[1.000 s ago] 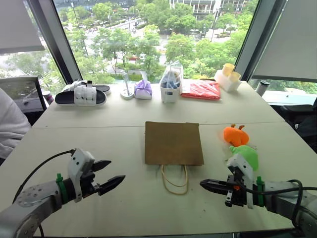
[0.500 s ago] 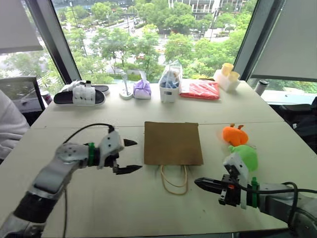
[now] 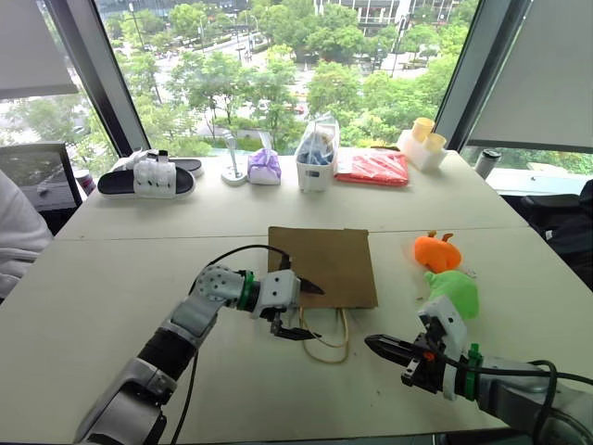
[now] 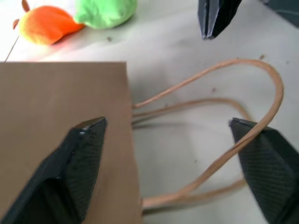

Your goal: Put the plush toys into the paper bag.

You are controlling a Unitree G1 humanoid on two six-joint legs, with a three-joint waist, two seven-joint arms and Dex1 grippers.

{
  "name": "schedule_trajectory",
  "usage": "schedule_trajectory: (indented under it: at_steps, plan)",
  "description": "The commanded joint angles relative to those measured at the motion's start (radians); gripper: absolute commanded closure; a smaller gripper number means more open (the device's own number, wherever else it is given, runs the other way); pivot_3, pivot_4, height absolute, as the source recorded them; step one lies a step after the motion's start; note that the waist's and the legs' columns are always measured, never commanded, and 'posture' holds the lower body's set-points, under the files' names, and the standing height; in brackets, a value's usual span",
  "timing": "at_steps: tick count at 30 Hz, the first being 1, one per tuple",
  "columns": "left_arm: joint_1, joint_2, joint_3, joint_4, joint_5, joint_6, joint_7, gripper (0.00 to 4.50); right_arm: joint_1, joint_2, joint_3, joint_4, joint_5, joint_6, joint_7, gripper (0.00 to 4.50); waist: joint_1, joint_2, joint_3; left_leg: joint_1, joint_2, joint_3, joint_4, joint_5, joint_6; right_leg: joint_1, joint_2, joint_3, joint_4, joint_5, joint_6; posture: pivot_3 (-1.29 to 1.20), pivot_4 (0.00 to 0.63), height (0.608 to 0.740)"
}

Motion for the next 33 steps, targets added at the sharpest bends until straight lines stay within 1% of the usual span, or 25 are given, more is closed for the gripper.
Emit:
schedule_trajectory:
  at_steps: [1, 3, 4, 5, 6, 8, 11, 15, 17, 19, 22, 29, 33]
  plan:
    - [-0.028, -0.009, 0.019, 0.016, 0.002, -0.030, -0.002, 2.16, 0.012, 0.014, -0.015, -0.045, -0.002, -0.028, -0.013, 4.50, 0.001, 0.000, 0.000, 0.000, 0.000, 0.000, 0.000, 0.000, 0.000, 0.000, 0.000, 0.000, 0.000, 0.000, 0.000, 0.00, 0.150, 0.740]
    - [-0.031, -0.020, 0.029, 0.011, -0.015, -0.010, -0.004, 3.20, 0.016, 0.022, -0.007, -0.047, -0.004, -0.034, -0.021, 4.50, 0.001, 0.000, 0.000, 0.000, 0.000, 0.000, 0.001, 0.000, 0.000, 0.000, 0.000, 0.000, 0.000, 0.000, 0.000, 0.00, 0.150, 0.740]
    - [-0.033, -0.031, 0.041, 0.000, -0.035, 0.021, 0.004, 3.62, 0.015, 0.027, 0.001, -0.047, -0.007, -0.037, -0.026, 4.50, 0.001, 0.000, 0.000, 0.000, 0.000, 0.000, 0.001, 0.000, 0.000, 0.000, 0.000, 0.000, 0.000, 0.000, 0.000, 0.00, 0.150, 0.740]
    - [-0.036, -0.045, 0.056, -0.014, -0.058, 0.066, 0.018, 4.17, 0.013, 0.033, 0.010, -0.047, -0.012, -0.040, -0.031, 4.50, 0.001, 0.000, 0.000, 0.000, 0.000, 0.000, 0.001, 0.000, 0.000, 0.000, 0.000, 0.000, 0.000, 0.000, 0.000, 0.00, 0.150, 0.740]
    - [-0.045, -0.064, 0.076, -0.033, -0.089, 0.137, 0.040, 4.46, 0.009, 0.042, 0.021, -0.047, -0.019, -0.046, -0.038, 4.50, 0.002, 0.000, 0.000, 0.000, 0.000, 0.000, 0.001, 0.000, 0.000, 0.000, 0.000, 0.000, 0.000, 0.000, 0.000, 0.00, 0.150, 0.740]
    - [-0.065, -0.097, 0.115, -0.062, -0.135, 0.260, 0.092, 4.46, -0.005, 0.069, 0.042, -0.048, -0.030, -0.059, -0.056, 4.50, 0.001, 0.000, 0.000, 0.000, 0.000, 0.000, 0.001, 0.000, 0.000, 0.000, 0.000, 0.000, 0.000, 0.000, 0.000, 0.00, 0.150, 0.740]
    - [-0.114, -0.139, 0.176, -0.110, -0.194, 0.475, 0.200, 4.46, -0.068, 0.152, 0.098, -0.038, -0.072, -0.095, -0.118, 4.50, -0.002, 0.000, 0.000, 0.000, 0.000, -0.001, 0.002, 0.000, 0.000, 0.000, 0.001, 0.001, 0.001, 0.001, 0.001, 0.00, 0.150, 0.740]
    - [-0.140, -0.159, 0.217, -0.183, -0.259, 0.636, 0.251, 4.46, -0.131, 0.209, 0.168, 0.010, -0.155, -0.149, -0.147, 4.50, -0.014, 0.000, 0.000, 0.002, 0.000, -0.001, 0.000, 0.001, -0.002, 0.000, 0.001, 0.002, 0.002, 0.001, 0.001, 0.00, 0.150, 0.740]
    - [-0.160, -0.174, 0.248, -0.223, -0.323, 0.741, 0.275, 4.46, -0.199, 0.257, 0.202, 0.099, -0.228, -0.211, -0.172, 4.50, -0.025, -0.001, 0.000, 0.001, 0.000, -0.001, 0.000, 0.005, -0.008, 0.000, 0.001, 0.002, 0.002, 0.001, 0.001, 0.00, 0.150, 0.740]
    - [-0.176, -0.182, 0.274, -0.251, -0.380, 0.829, 0.288, 4.46, -0.264, 0.307, 0.212, 0.182, -0.277, -0.264, -0.195, 4.50, -0.028, -0.001, 0.000, 0.001, 0.000, -0.001, 0.000, 0.006, -0.010, 0.000, 0.001, 0.002, 0.002, 0.001, 0.001, 0.00, 0.150, 0.740]
    - [-0.186, -0.173, 0.277, -0.265, -0.397, 0.874, 0.291, 4.46, -0.345, 0.352, 0.217, 0.305, -0.335, -0.333, -0.193, 4.50, -0.032, 0.000, 0.000, 0.001, 0.000, -0.001, 0.000, 0.006, -0.011, -0.001, 0.002, 0.003, 0.003, 0.001, 0.000, 0.00, 0.150, 0.740]
    - [-0.199, -0.189, 0.330, -0.292, -0.487, 0.955, 0.329, 4.46, -0.455, 0.384, 0.280, 0.529, -0.469, -0.416, -0.172, 4.50, -0.037, 0.000, 0.000, 0.001, -0.001, -0.001, -0.001, 0.008, -0.013, -0.002, 0.002, 0.004, 0.004, 0.002, 0.000, 0.00, 0.150, 0.740]
    - [-0.215, -0.204, 0.362, -0.304, -0.541, 0.996, 0.357, 4.46, -0.540, 0.406, 0.318, 0.645, -0.538, -0.453, -0.154, 4.50, -0.049, 0.000, 0.000, 0.001, -0.001, -0.001, -0.001, 0.008, -0.014, -0.002, 0.002, 0.004, 0.004, 0.002, -0.001, 0.00, 0.150, 0.740]
